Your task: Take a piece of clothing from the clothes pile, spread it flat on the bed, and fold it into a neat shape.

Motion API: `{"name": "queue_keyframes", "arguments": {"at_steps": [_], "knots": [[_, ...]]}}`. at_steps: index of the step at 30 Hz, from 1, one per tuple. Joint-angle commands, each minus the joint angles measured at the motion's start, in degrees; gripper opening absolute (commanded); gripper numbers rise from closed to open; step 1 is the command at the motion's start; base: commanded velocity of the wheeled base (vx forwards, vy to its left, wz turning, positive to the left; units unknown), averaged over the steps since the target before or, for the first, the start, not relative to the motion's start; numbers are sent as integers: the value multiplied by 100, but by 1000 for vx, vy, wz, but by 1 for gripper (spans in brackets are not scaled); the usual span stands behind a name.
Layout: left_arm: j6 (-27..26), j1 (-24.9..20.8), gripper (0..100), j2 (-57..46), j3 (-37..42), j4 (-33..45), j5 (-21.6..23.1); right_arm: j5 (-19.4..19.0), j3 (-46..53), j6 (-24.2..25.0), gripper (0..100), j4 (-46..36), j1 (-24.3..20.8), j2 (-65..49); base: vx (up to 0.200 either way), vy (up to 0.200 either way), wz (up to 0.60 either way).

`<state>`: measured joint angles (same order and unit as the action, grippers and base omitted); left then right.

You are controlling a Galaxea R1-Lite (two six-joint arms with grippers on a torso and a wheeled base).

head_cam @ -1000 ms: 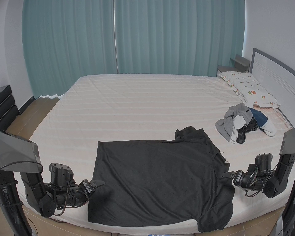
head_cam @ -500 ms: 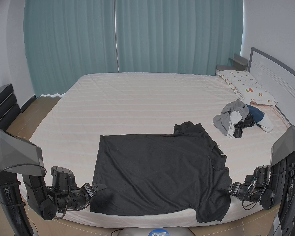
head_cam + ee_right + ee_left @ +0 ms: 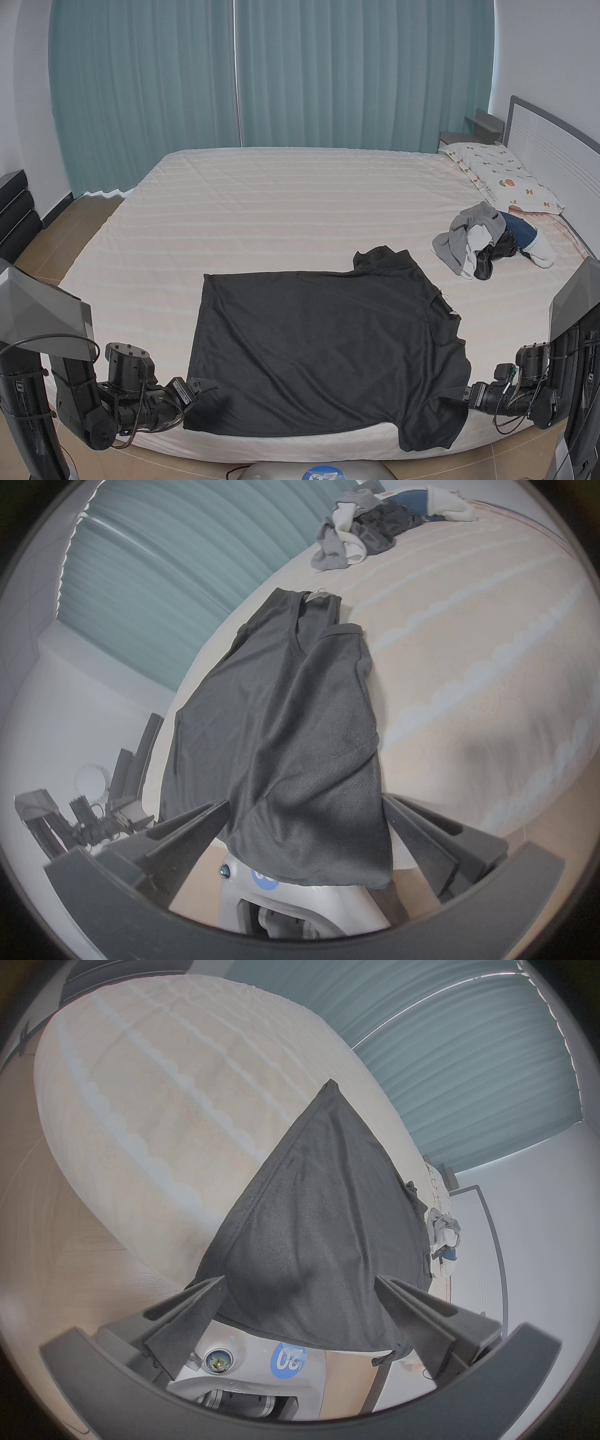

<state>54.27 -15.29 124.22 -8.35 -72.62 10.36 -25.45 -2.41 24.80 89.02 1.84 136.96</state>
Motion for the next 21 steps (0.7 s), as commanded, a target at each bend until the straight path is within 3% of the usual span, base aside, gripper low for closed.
{"name": "queue_keyframes", "arguments": {"at_steps": [1,5,16,17,21], "knots": [[4,-1,100,23,0,2,1,-56,39,-230,100,54,9,155,0,0,0],[4,-1,100,23,-9,-7,1,-39,-22,-502,100,54,88,261,0,0,0],[4,8,100,23,-17,-7,1,93,-304,-493,100,54,176,340,0,0,0],[13,8,100,23,-17,2,1,93,-330,-476,0,54,176,331,0,0,0],[13,26,100,14,-26,-7,1,93,-347,-388,0,63,176,235,0,0,0]]}}
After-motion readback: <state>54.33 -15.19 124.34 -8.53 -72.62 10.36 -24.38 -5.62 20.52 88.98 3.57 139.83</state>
